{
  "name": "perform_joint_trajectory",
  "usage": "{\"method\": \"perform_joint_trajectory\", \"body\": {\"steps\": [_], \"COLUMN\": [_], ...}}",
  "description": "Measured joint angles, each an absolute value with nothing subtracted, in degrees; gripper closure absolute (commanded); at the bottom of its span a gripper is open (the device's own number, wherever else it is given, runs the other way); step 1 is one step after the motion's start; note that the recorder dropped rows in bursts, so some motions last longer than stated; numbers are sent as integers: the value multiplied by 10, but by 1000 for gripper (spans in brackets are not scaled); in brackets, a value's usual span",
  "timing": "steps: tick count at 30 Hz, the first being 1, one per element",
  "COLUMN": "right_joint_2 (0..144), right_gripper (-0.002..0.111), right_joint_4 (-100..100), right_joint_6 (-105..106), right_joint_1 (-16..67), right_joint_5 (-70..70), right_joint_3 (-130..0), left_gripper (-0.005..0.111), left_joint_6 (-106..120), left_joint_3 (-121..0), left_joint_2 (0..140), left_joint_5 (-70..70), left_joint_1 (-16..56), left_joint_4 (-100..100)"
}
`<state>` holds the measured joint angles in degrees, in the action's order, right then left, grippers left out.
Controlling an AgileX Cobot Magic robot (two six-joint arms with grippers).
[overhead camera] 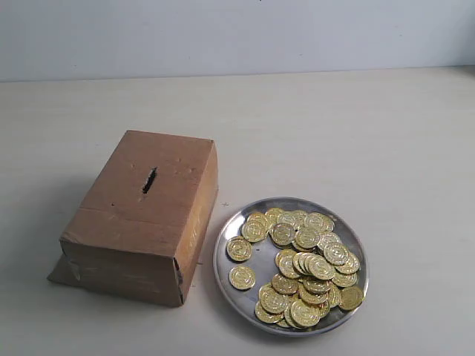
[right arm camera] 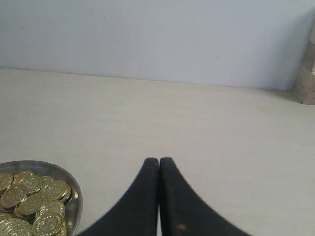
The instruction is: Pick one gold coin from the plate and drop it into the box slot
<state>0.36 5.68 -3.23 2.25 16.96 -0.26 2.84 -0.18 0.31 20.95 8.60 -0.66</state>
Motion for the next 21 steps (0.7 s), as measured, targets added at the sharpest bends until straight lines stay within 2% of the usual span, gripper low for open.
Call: {"method": "perform_joint_trajectory", "body": {"steps": [10,15,18,21], "right_joint_2": [4,4,4,4], "right_gripper": [108,108,108,108], "right_joint_4": [57,57,68,51], "right_joint_6": [-32,-32,-32,-43], "right_joint_1": [23,23,23,23], "right_joint_5": [170,170,156,60], "right_joint_3": [-3,-3,-3,-3], "left_gripper": [107,107,107,107], "left_joint_6": [30,88,77,44], "left_joint_3": [-2,-2,0,1], "left_joint_2": [3,3,3,3], "left_joint_5": [209,205,152,71], "left_joint_1": [86,86,86,86], "left_joint_4": [-7,54,44,17]}}
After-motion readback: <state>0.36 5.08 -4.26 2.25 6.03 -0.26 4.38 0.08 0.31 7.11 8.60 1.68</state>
